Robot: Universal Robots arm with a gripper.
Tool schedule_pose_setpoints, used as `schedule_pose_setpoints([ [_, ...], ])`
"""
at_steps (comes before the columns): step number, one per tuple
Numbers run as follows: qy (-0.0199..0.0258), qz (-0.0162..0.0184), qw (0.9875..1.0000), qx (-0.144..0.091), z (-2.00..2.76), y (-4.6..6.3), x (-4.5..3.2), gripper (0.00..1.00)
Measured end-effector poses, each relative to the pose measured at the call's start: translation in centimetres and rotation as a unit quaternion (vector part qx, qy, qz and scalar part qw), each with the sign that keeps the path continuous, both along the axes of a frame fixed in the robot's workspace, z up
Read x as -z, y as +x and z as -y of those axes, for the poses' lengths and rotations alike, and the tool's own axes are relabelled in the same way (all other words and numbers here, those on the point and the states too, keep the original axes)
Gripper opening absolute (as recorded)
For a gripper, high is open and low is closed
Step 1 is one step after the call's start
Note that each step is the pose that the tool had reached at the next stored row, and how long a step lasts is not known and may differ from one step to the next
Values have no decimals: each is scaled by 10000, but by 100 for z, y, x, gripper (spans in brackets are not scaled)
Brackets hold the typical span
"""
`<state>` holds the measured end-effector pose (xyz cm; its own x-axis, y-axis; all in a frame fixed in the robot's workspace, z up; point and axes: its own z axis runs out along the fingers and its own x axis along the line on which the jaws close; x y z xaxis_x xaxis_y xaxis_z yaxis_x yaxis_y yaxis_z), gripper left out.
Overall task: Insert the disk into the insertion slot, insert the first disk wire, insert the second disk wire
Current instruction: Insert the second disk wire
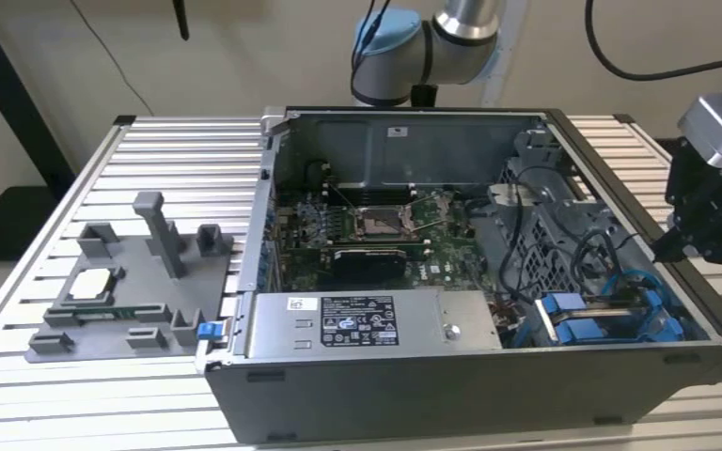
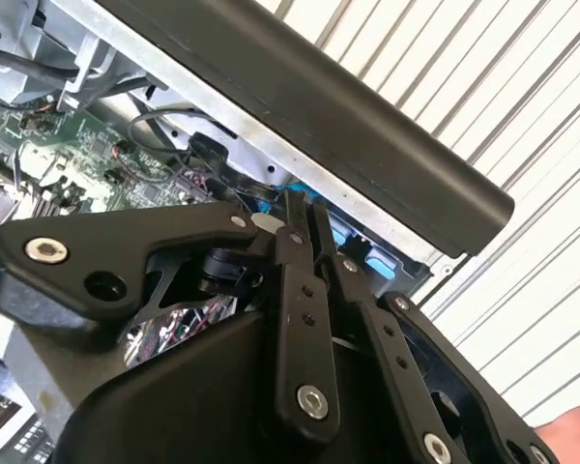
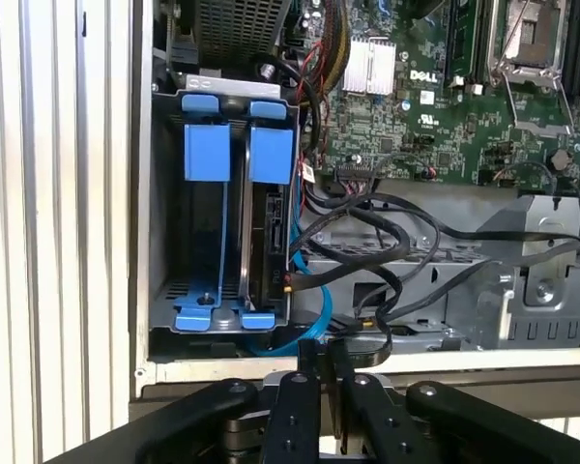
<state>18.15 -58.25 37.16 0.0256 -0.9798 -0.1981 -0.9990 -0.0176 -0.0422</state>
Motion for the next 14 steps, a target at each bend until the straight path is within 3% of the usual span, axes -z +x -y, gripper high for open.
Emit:
schedule_pose_setpoints([
  [6,26,0,10000,37,0,-140,-91,0],
  [14,27,0,9999,111,0,-342,-113,0],
])
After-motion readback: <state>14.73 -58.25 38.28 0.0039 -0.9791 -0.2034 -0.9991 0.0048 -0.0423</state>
